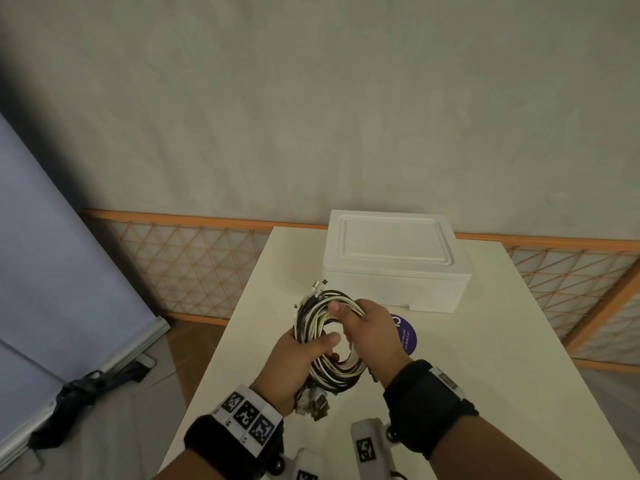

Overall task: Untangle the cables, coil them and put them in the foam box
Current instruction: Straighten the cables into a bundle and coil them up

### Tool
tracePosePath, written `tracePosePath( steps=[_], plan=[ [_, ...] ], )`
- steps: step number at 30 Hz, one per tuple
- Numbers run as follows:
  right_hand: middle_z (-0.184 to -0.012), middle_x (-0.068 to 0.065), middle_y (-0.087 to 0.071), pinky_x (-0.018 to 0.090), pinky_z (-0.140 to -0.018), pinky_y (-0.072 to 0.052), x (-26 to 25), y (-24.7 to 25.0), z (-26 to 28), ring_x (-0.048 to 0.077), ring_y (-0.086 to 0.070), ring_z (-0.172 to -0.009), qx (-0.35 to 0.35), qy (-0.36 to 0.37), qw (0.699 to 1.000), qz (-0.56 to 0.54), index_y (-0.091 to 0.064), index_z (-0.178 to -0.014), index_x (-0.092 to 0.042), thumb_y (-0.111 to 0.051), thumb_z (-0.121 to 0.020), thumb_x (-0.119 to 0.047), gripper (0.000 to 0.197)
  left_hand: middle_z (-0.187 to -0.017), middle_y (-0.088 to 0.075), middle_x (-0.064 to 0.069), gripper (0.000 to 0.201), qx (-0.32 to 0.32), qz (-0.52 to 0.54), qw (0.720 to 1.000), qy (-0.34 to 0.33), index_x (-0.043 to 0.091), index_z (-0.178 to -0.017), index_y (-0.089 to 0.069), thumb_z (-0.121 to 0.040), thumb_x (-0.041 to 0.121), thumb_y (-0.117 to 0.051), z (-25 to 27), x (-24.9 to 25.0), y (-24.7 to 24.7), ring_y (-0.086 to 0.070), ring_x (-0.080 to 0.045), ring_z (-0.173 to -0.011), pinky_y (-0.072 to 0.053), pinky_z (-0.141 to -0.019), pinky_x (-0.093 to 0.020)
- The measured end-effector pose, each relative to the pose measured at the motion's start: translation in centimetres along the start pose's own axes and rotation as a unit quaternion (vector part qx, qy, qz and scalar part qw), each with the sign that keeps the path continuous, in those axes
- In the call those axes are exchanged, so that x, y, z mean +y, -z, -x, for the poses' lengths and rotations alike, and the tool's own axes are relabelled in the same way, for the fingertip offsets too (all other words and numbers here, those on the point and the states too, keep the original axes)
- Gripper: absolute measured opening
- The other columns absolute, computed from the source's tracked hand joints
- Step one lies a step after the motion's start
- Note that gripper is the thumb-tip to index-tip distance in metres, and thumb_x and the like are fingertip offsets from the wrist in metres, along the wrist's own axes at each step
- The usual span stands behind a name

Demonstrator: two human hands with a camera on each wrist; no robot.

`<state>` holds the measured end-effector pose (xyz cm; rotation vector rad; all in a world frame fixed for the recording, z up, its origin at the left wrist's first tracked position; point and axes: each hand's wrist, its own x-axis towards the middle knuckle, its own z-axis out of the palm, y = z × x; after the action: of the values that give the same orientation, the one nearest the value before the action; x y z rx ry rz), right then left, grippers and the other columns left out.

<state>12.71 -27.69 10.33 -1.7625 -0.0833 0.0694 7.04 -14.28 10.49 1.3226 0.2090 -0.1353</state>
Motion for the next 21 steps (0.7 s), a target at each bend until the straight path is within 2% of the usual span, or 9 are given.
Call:
tracePosePath(
  steps=[2,5,7,9,12,14,15,18,21],
  plan=[
    [-0.061,0.005,-0.061,0.021,-0.052,-0.046,0.1,-0.5,0.2,0.006,-0.055,-0.050,0.001,-0.004,1.000,-0.012,-0.063,-0.076,-0.005,-0.066,-0.075,-0.054,0.049,-0.063,-0.063,-0.006,0.007,0.064,-0.058,0.996,-0.030,0.009,-0.082,-0.066,-0.086,0.003,-0.063,-0.5,-0.1,-0.3,-0.066,-0.026,-0.067,-0.055,-0.062,-0.032],
    [-0.080,0.005,-0.072,0.028,-0.069,-0.055,1.0,-0.9,0.4,0.017,-0.069,-0.072,0.009,-0.044,0.996,-0.082,-0.069,-0.086,-0.013,-0.060,-0.072,-0.064,0.054,-0.069,-0.068,-0.005,0.011,0.114,-0.118,0.985,-0.052,0.012,-0.089,-0.067,-0.080,0.007,-0.063,-0.8,-0.7,-0.4,-0.068,-0.021,-0.064,-0.057,-0.071,-0.042],
    [-0.091,0.010,-0.074,0.036,-0.084,-0.055,1.6,-1.2,0.1,0.025,-0.070,-0.089,-0.012,-0.125,0.980,-0.154,-0.074,-0.091,-0.012,-0.050,-0.080,-0.070,0.063,-0.075,-0.070,-0.011,0.015,0.138,-0.107,0.983,-0.055,0.012,-0.091,-0.067,-0.083,0.002,-0.060,-0.8,-1.3,-0.6,-0.067,-0.022,-0.064,-0.056,-0.065,-0.037],
    [-0.098,0.017,-0.072,0.045,-0.094,-0.051,1.4,-1.2,-0.1,0.032,-0.068,-0.098,-0.013,-0.196,0.950,-0.243,-0.074,-0.097,-0.007,-0.047,-0.076,-0.077,0.078,-0.079,-0.071,-0.011,0.018,0.151,-0.080,0.984,-0.057,0.012,-0.093,-0.067,-0.085,-0.001,-0.058,-0.5,-1.3,-1.2,-0.068,-0.024,-0.069,-0.053,-0.062,-0.032],
    [-0.089,0.018,-0.072,0.047,-0.084,-0.056,1.3,-1.3,-0.4,0.035,-0.069,-0.084,0.037,-0.187,0.955,-0.227,-0.068,-0.094,0.002,-0.048,-0.082,-0.068,0.074,-0.086,-0.074,-0.003,0.022,0.110,-0.098,0.987,-0.069,0.018,-0.097,-0.067,-0.080,0.004,-0.063,-0.1,-1.2,-2.0,-0.070,-0.020,-0.081,-0.056,-0.071,-0.033],
    [-0.083,0.013,-0.066,0.038,-0.067,-0.056,1.3,-1.3,-0.7,0.028,-0.063,-0.071,0.032,-0.187,0.958,-0.213,-0.062,-0.095,-0.005,-0.046,-0.093,-0.047,0.045,-0.089,-0.074,-0.003,0.029,0.072,-0.102,0.990,-0.064,0.018,-0.099,-0.068,-0.071,0.012,-0.065,0.2,-1.1,-2.2,-0.071,-0.021,-0.085,-0.057,-0.078,-0.039],
    [-0.081,0.011,-0.062,0.033,-0.061,-0.053,1.6,-1.4,-0.9,0.025,-0.061,-0.068,0.005,-0.205,0.953,-0.223,-0.060,-0.094,-0.008,-0.047,-0.092,-0.039,0.033,-0.091,-0.074,-0.004,0.033,0.053,-0.099,0.992,-0.060,0.018,-0.101,-0.068,-0.068,0.015,-0.064,0.3,-1.0,-2.0,-0.071,-0.022,-0.087,-0.057,-0.081,-0.041],
    [-0.083,0.015,-0.064,0.031,-0.065,-0.051,1.0,-1.3,-0.9,0.025,-0.063,-0.073,-0.085,-0.279,0.907,-0.304,-0.065,-0.087,-0.007,-0.047,-0.085,-0.035,0.033,-0.091,-0.075,-0.005,0.035,-0.017,-0.097,0.993,-0.063,0.017,-0.100,-0.070,-0.065,0.014,-0.064,0.4,-0.4,-1.2,-0.070,-0.023,-0.090,-0.055,-0.084,-0.039],
    [-0.084,0.014,-0.064,0.032,-0.069,-0.047,0.5,-1.4,-0.7,0.025,-0.061,-0.073,-0.173,-0.303,0.882,-0.318,-0.067,-0.086,-0.004,-0.050,-0.086,-0.037,0.037,-0.072,-0.069,-0.005,0.016,-0.087,-0.103,0.987,-0.082,0.018,-0.075,-0.070,-0.059,0.016,-0.066,0.6,0.6,-0.5,-0.065,-0.023,-0.073,-0.052,-0.072,-0.036]
  ],
)
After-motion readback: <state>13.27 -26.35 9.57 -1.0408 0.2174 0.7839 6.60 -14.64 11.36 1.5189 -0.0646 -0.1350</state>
